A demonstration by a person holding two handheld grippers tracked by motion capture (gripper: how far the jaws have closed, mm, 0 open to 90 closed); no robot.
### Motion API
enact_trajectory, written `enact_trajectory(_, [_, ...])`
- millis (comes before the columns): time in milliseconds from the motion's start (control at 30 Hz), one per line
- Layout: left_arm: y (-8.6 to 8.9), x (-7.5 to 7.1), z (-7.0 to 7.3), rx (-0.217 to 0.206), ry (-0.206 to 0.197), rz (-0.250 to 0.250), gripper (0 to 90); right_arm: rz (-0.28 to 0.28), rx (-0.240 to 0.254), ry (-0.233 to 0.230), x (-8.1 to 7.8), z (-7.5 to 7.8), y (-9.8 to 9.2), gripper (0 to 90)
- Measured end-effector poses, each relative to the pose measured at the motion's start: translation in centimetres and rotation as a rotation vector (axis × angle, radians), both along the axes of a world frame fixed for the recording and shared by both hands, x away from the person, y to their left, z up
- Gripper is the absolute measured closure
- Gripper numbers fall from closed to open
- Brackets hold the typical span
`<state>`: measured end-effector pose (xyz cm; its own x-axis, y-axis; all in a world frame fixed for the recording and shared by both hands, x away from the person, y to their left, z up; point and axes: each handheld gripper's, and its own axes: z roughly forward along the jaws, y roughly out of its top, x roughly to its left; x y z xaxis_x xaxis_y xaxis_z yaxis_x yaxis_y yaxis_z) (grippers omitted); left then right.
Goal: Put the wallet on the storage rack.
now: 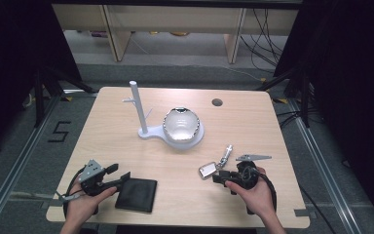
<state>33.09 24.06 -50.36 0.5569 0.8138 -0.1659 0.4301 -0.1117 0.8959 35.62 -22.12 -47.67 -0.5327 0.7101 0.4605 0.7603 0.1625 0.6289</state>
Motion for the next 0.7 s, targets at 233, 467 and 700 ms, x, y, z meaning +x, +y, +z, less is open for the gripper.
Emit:
enact_trajectory(233, [-0.2, -0.6, 1.0, 0.028, 0.039, -0.015, 39.8, 0.058, -0.019, -0.011, 1.1, 0.1, 1.5, 56.4])
enact_trajectory(467, [0.0, -1.3, 2.0, 0.066, 0.064, -0.030, 56.9, 0.113, -0.016, 0.033, 1.3, 0.4, 4.0, 55.0])
enact_trajectory(700, [0.3, -2.2, 2.2, 0.124, 0.119, -0.048, 80.8, 0.176, -0.043, 0.060, 1.1, 0.7, 7.4, 53.1])
